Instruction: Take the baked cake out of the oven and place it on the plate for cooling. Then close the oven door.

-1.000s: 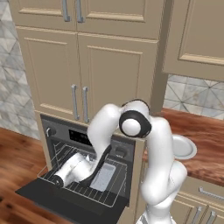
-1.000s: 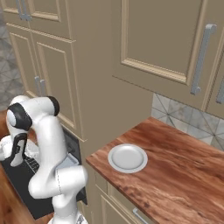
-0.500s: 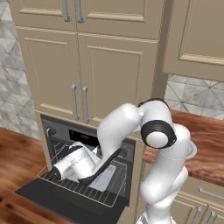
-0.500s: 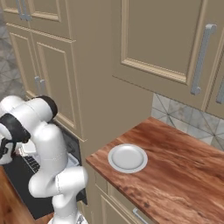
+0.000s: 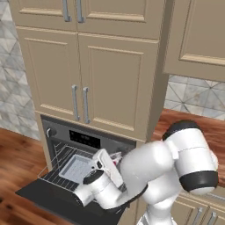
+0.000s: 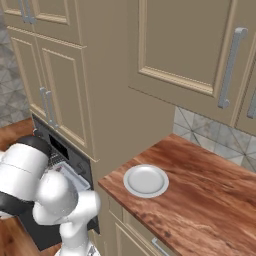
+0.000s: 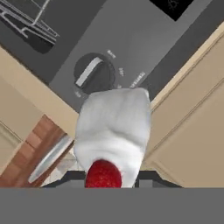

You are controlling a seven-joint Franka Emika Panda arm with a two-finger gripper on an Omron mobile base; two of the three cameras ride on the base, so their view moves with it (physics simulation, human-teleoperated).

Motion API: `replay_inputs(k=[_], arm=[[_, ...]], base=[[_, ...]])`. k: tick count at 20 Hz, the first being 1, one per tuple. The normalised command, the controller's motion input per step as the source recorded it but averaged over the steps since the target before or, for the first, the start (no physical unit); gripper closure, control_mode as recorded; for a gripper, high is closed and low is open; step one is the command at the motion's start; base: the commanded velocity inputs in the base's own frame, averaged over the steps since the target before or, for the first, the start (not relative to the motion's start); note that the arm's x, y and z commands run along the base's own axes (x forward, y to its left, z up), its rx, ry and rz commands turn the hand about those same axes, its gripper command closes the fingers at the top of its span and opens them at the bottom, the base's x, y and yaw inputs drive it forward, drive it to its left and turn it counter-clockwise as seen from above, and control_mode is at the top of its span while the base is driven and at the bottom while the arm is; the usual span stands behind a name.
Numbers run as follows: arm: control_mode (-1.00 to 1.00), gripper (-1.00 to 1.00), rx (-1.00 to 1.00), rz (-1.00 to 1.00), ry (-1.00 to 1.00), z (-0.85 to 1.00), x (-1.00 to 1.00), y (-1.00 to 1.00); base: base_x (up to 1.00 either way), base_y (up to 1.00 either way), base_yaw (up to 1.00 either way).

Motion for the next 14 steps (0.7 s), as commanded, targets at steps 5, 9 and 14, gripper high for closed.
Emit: replay_inputs(k=[5, 9, 14], arm=[[-1.0, 1.0, 0.3, -0.26, -0.43, 0.62, -0.34, -0.58], [-1.0, 1.0, 0.28, -0.3, -0.36, 0.77, -0.09, -0.39], [-1.0, 1.0, 0.28, -0.29, -0.37, 0.76, -0.06, -0.34]], base=[[0.0, 0.0, 0.0], [0.0, 0.0, 0.0], [0.0, 0.0, 0.0]])
